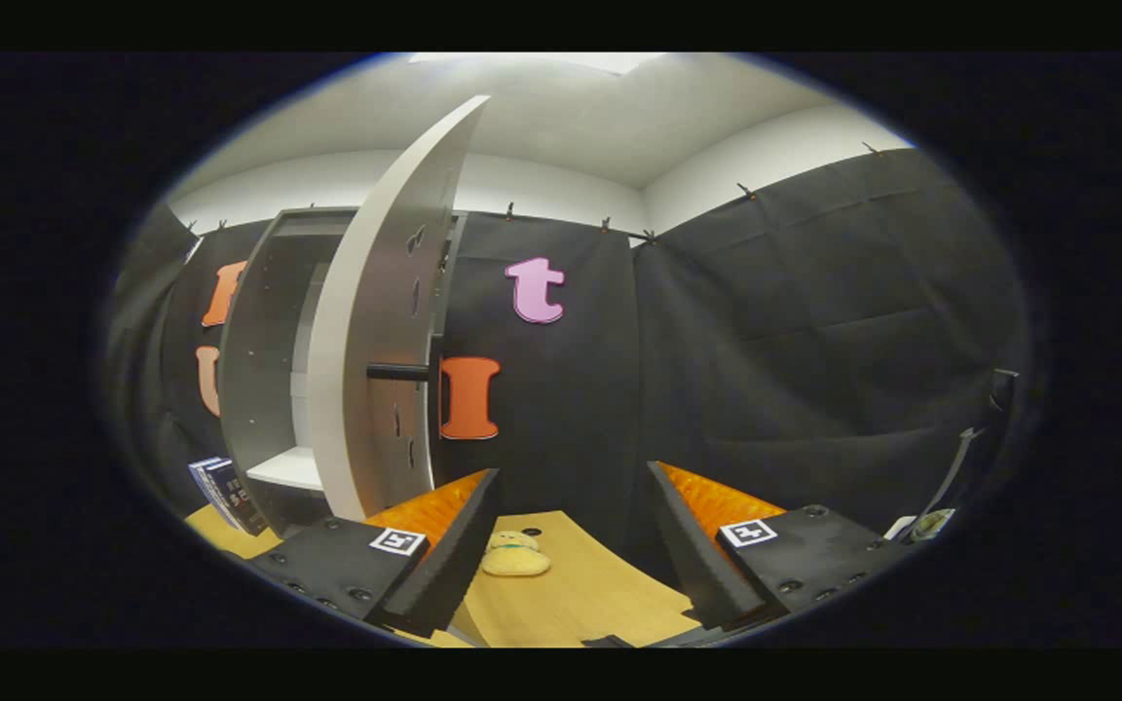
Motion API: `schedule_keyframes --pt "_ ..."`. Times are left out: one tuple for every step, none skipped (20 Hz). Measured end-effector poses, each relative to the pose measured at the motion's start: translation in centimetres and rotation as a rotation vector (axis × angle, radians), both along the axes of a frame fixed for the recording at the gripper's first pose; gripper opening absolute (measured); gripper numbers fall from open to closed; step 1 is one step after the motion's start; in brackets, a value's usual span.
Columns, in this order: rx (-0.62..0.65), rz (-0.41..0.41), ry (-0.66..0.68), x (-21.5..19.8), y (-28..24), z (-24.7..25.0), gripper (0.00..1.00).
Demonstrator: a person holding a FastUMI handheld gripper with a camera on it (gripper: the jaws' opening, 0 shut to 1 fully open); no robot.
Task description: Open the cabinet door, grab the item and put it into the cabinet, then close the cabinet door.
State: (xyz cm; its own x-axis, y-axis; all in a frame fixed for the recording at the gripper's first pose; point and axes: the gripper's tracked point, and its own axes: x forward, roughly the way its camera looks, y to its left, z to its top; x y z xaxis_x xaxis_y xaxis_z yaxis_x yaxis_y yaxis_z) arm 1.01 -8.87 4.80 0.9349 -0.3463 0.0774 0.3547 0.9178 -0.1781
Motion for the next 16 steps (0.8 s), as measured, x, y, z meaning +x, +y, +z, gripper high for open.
schedule_keyframes --pt "-0.005 -0.011 -0.002 -0.1 0.5 -0.1 0.95" --pt "-0.011 -0.024 -0.004 -0.1 0.9 0.0 0.95" --pt "-0.018 -0.039 -0.008 -0.3 1.4 -0.1 0.95" --pt "-0.023 -0.052 -0.01 -0.3 1.9 0.0 0.94" --pt "-0.027 -0.063 -0.013 -0.5 2.5 -0.1 0.94" --pt "-0.028 -0.071 -0.015 -0.7 3.1 -0.3 0.94" --pt "-0.026 -0.079 -0.017 -0.8 3.7 -0.5 0.94" --pt "-0.023 -0.085 -0.02 -0.8 4.3 -0.6 0.95" --pt "-0.022 -0.09 -0.021 -0.8 5.1 -0.8 0.95" --pt "-0.023 -0.093 -0.023 -0.8 5.8 -0.9 0.95" --pt "-0.025 -0.092 -0.024 -0.8 6.5 -0.9 0.94" --pt "-0.028 -0.088 -0.024 -0.7 7.4 -1.0 0.95" --pt "-0.031 -0.079 -0.023 -0.5 8.3 -1.2 0.94" --pt "-0.035 -0.064 -0.018 -0.2 9.4 -1.4 0.94" --pt "-0.037 -0.042 -0.011 0.1 10.6 -1.7 0.94" --pt "-0.036 -0.013 -0.003 0.6 12.0 -2.0 0.94"
